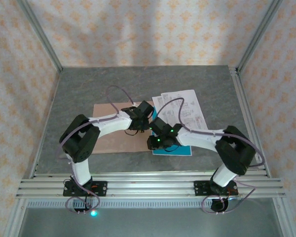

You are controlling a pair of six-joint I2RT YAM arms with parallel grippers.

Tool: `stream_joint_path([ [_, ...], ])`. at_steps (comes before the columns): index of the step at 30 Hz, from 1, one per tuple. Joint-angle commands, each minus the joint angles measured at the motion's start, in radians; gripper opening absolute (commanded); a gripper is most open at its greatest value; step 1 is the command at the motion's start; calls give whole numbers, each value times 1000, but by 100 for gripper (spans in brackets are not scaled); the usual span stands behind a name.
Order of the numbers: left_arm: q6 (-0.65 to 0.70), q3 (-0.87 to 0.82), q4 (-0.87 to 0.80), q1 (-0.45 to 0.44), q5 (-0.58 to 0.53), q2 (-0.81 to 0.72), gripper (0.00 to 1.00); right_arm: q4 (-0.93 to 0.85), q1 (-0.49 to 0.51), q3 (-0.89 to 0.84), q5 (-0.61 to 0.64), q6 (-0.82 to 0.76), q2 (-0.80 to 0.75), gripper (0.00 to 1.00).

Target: Put the files into the folder

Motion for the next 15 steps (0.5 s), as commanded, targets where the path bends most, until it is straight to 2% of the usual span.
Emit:
stream_joint_path([
  [1,-13,3,-15,-7,-8,-78,45,60,-24,-55,40,48,-158,47],
  [4,-29,7,-36,-8,-17,-124,48,99,-114,-139,43,101,-285,50],
  [8,-97,-19,-8,-20,33,-174,48,83,-335,-248,48,167,-393,30],
  [11,-155,-31,50,-64,82,-170,41,77,-504,-278,2,176,-392,21],
  [15,-222,-8,118,-139,92,-109,37,82,-595,-240,-42,156,-281,19],
])
